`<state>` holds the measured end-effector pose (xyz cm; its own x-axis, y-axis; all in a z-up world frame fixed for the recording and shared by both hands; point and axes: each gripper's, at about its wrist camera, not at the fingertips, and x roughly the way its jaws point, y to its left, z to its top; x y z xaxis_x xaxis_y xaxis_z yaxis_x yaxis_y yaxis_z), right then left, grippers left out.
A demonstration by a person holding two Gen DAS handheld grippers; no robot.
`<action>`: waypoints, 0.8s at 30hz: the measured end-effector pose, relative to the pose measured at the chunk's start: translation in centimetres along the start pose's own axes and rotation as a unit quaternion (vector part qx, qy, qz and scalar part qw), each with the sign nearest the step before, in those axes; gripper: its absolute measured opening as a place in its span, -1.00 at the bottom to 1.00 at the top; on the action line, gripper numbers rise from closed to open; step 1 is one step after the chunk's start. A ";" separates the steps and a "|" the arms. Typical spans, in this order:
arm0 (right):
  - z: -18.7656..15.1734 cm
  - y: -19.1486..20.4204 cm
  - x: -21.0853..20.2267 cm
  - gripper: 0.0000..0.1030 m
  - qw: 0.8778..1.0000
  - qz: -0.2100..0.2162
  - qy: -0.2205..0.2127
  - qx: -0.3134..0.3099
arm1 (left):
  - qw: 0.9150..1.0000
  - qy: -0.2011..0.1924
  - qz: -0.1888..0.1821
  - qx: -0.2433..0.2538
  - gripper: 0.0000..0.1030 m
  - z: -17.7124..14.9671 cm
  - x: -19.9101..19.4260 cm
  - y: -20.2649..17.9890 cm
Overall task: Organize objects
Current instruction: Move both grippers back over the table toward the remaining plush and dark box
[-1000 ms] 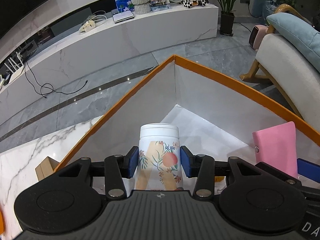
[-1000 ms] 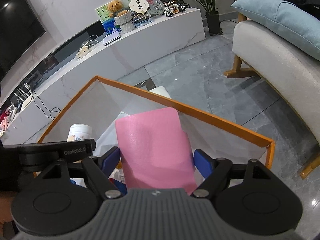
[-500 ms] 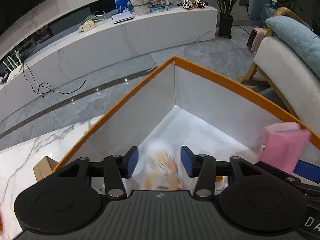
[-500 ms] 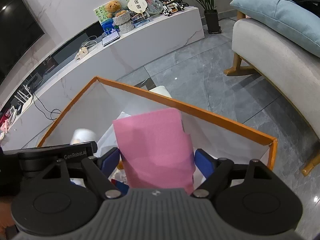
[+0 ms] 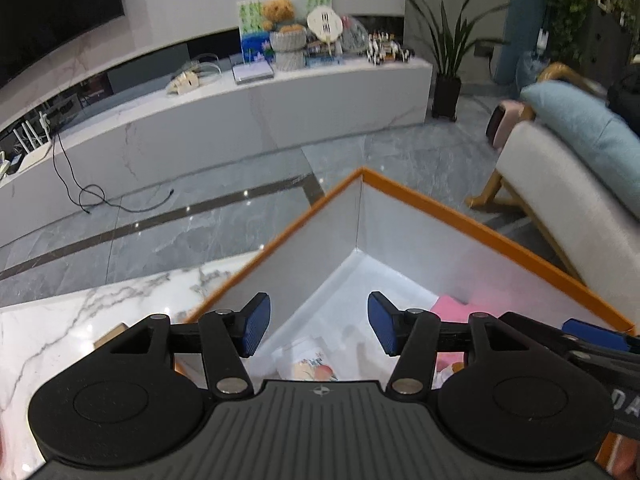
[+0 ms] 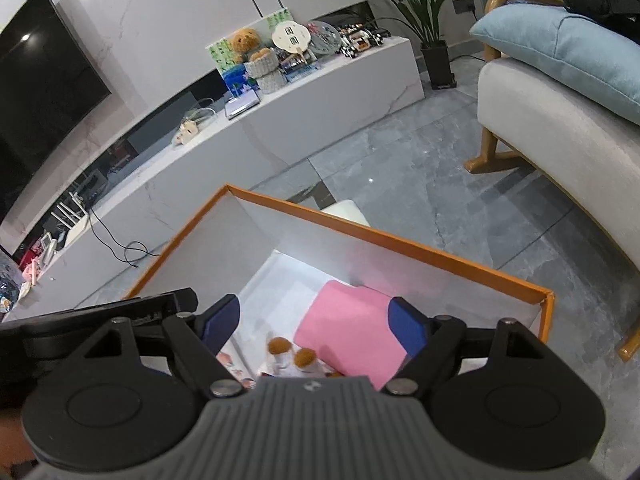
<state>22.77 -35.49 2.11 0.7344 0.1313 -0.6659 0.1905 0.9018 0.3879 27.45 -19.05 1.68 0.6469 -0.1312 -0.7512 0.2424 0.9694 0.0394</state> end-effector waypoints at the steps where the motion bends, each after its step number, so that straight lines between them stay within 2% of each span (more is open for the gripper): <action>1: 0.0 0.2 -0.2 0.60 1.000 0.004 -0.003 -0.002 | 1.000 -0.008 -0.003 -0.003 0.24 0.0 -0.6 0.4; 8: -0.3 1.6 -2.1 0.60 0.998 0.050 -0.021 -0.018 | 0.999 -0.044 0.005 -0.007 0.24 -0.8 -5.4 3.8; 14: -1.3 3.6 -3.6 0.60 0.994 0.088 -0.043 -0.046 | 0.997 -0.064 0.026 -0.030 0.26 -3.5 -8.2 8.0; 20: -2.8 6.5 -5.2 0.60 0.984 0.140 -0.055 -0.096 | 0.996 -0.046 0.024 -0.071 0.39 -8.2 -8.8 11.8; 24: -4.2 8.2 -5.7 0.60 0.977 0.168 -0.043 -0.125 | 0.997 -0.033 0.036 -0.055 0.39 -11.1 -8.4 12.3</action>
<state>17.40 -27.05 6.39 0.7825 0.4121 -0.4668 -0.2277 0.8871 0.4015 16.96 -3.67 1.19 0.7065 -0.0706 -0.7042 0.1157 0.9931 0.0166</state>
